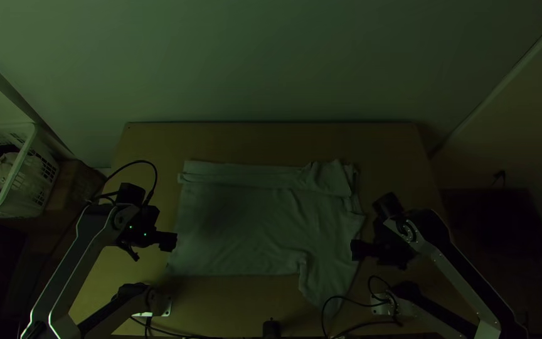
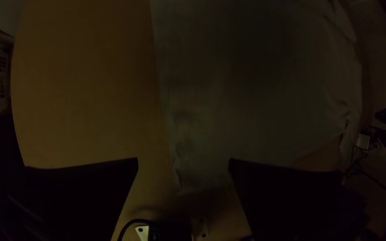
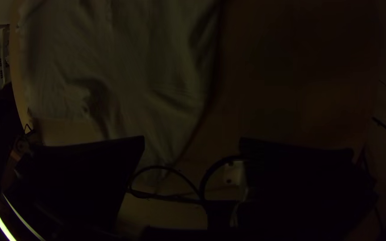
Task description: Fold the t-shirt
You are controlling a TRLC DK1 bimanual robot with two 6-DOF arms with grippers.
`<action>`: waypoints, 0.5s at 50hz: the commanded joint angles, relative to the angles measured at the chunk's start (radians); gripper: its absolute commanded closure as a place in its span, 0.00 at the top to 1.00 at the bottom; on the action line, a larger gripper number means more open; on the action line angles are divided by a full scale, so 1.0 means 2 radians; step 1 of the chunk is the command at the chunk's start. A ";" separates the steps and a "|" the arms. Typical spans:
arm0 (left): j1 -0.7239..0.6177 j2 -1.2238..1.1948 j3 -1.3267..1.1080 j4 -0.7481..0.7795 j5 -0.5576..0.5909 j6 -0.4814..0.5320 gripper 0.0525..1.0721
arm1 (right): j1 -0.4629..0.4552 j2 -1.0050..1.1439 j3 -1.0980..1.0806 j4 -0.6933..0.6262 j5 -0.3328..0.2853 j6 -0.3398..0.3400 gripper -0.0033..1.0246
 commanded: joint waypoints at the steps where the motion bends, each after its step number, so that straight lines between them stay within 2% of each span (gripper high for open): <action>1: -0.014 -0.005 -0.029 -0.019 -0.011 0.023 0.95 | 0.013 0.001 -0.023 -0.004 -0.006 -0.003 0.93; 14: -0.040 0.015 -0.062 -0.012 -0.047 0.056 0.95 | 0.062 0.026 -0.051 0.007 -0.018 0.002 0.93; 25: -0.064 0.063 -0.071 -0.008 -0.080 0.076 0.95 | 0.066 0.047 -0.055 0.023 -0.025 0.002 0.91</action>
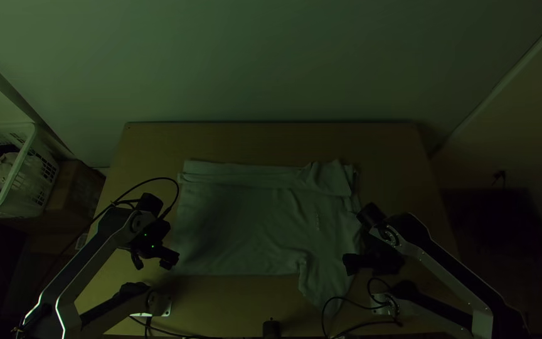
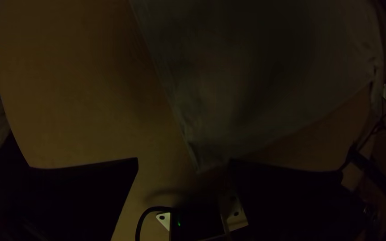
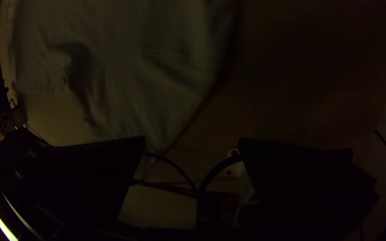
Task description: Fold the t-shirt
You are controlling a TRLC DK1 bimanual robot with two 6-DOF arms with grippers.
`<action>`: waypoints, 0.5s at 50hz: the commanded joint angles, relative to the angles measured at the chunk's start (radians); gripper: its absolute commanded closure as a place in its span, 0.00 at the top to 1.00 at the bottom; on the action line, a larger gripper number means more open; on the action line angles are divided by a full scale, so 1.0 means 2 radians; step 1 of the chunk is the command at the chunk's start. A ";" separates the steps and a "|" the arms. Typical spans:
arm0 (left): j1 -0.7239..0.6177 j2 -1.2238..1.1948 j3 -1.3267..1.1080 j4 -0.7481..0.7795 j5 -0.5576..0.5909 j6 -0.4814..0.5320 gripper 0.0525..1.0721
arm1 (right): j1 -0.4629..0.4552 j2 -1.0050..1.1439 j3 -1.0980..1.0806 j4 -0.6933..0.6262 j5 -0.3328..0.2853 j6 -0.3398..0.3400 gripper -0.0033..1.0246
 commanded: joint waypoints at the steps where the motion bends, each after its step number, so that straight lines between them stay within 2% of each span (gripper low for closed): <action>1: -0.018 0.033 -0.020 0.005 -0.020 0.019 0.95 | 0.005 0.014 -0.012 0.007 -0.007 0.002 0.91; 11: -0.049 0.093 -0.031 0.031 -0.048 0.016 0.95 | 0.006 0.028 -0.016 0.024 -0.008 0.000 0.90; 22: -0.082 0.121 -0.025 0.043 -0.048 0.011 0.94 | 0.015 0.044 -0.020 0.032 -0.008 -0.001 0.90; 25: -0.096 0.127 -0.023 0.043 -0.048 0.011 0.89 | 0.018 0.048 -0.026 0.035 -0.008 -0.002 0.90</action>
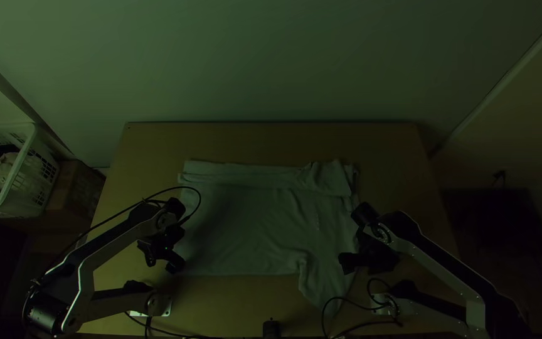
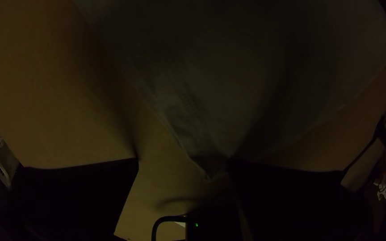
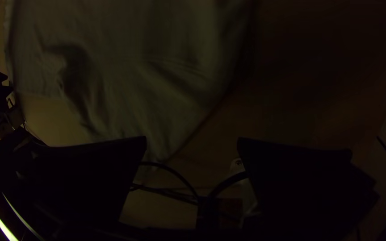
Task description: Fold the t-shirt
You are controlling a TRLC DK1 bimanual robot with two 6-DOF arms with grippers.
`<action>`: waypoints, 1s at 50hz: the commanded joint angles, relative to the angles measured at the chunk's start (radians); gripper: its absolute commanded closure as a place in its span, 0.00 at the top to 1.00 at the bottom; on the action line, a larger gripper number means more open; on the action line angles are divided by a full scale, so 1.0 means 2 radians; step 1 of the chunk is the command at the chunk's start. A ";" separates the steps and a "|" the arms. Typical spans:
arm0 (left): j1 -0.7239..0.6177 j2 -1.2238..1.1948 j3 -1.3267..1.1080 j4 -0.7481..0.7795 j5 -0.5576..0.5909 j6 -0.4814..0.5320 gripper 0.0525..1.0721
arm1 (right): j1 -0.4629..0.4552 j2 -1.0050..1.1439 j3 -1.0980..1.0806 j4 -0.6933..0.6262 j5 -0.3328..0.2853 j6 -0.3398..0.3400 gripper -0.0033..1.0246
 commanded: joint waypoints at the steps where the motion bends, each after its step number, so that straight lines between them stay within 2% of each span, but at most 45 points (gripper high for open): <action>1: -0.023 0.017 -0.003 0.001 0.000 0.001 0.88 | 0.008 0.014 -0.020 0.003 -0.005 -0.001 0.90; 6: -0.044 0.025 -0.002 0.003 0.000 -0.003 0.76 | 0.009 0.023 -0.032 0.014 -0.005 -0.002 0.90; 10: -0.060 0.025 -0.001 0.010 0.000 -0.004 0.57 | 0.013 0.032 -0.037 0.019 -0.005 -0.002 0.90; 13: -0.072 0.017 -0.001 0.024 0.000 -0.004 0.31 | 0.013 0.038 -0.041 0.022 -0.005 -0.003 0.90; 16: -0.076 0.015 0.004 0.034 0.004 0.001 0.01 | 0.014 0.041 -0.042 0.024 -0.005 -0.003 0.90; 24: -0.065 0.035 0.015 0.037 0.006 0.003 0.03 | 0.019 0.058 -0.042 0.043 -0.005 -0.003 0.84; 38: -0.059 0.036 0.027 0.038 0.006 0.008 0.03 | 0.059 0.106 -0.032 0.058 -0.009 0.005 0.83; 42: -0.053 0.037 0.031 0.038 0.006 0.012 0.03 | 0.065 0.108 -0.029 0.066 -0.009 0.006 0.73; 47: -0.048 0.039 0.034 0.038 0.006 0.015 0.03 | 0.078 0.107 -0.029 0.068 -0.008 0.007 0.67; 50: -0.047 0.039 0.036 0.039 0.006 0.017 0.03 | 0.090 0.105 -0.025 0.079 0.011 0.008 0.47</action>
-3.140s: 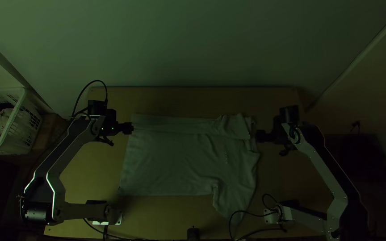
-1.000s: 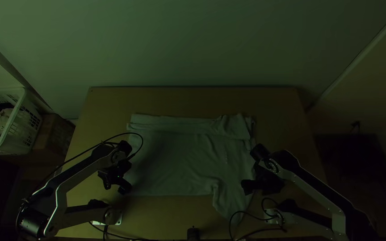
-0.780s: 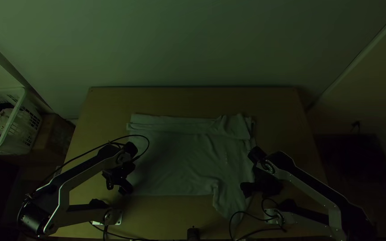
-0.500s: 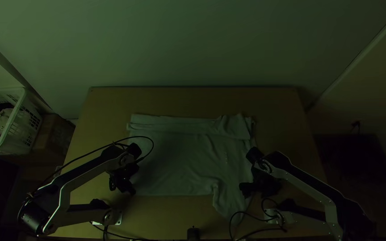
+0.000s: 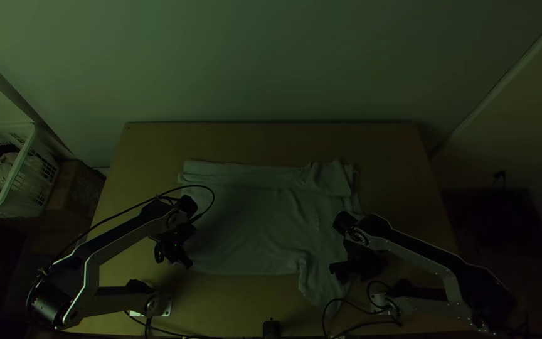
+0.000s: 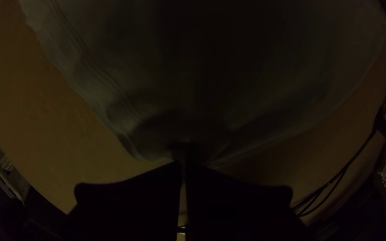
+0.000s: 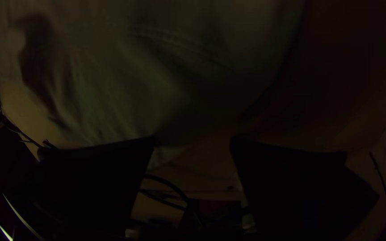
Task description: Fold the t-shirt
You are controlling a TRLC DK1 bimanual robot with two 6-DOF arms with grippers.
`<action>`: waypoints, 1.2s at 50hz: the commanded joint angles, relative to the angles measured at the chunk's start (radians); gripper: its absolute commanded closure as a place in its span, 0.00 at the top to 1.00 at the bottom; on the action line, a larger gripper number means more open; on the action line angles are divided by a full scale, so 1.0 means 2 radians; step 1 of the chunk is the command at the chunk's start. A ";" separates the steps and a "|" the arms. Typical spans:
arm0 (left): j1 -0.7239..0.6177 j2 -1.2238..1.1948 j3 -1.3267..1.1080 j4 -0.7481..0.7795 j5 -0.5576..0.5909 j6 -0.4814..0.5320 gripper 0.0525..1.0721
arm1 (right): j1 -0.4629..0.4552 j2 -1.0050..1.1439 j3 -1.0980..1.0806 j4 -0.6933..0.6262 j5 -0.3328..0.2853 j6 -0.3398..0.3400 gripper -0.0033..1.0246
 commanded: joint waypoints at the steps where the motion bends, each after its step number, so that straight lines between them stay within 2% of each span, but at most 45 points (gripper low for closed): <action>1: 0.005 0.012 0.006 0.020 -0.004 0.013 0.03 | 0.022 0.005 0.003 0.027 0.022 0.006 0.37; 4: 0.005 0.013 0.007 0.021 -0.003 0.012 0.03 | 0.028 -0.014 0.001 0.054 0.041 0.007 0.08; 5: 0.005 0.014 0.007 0.021 -0.003 0.012 0.03 | 0.028 -0.023 0.000 0.063 0.044 0.007 0.02; 9: 0.005 0.014 0.009 0.023 -0.001 0.012 0.03 | 0.031 -0.036 0.002 0.070 0.044 0.020 0.03; 23: 0.008 0.009 0.012 0.024 0.000 0.010 0.03 | 0.034 -0.060 0.026 0.040 0.045 0.020 0.03; 35: 0.050 0.001 0.028 0.029 0.010 0.028 0.03 | 0.008 -0.091 0.048 0.009 0.050 0.017 0.03; 50: 0.119 -0.002 0.065 0.027 0.013 0.076 0.03 | -0.055 -0.096 0.055 -0.007 0.067 -0.030 0.03; 60: 0.142 -0.001 0.093 0.027 0.019 0.088 0.03 | -0.091 -0.091 0.082 -0.008 0.072 -0.049 0.03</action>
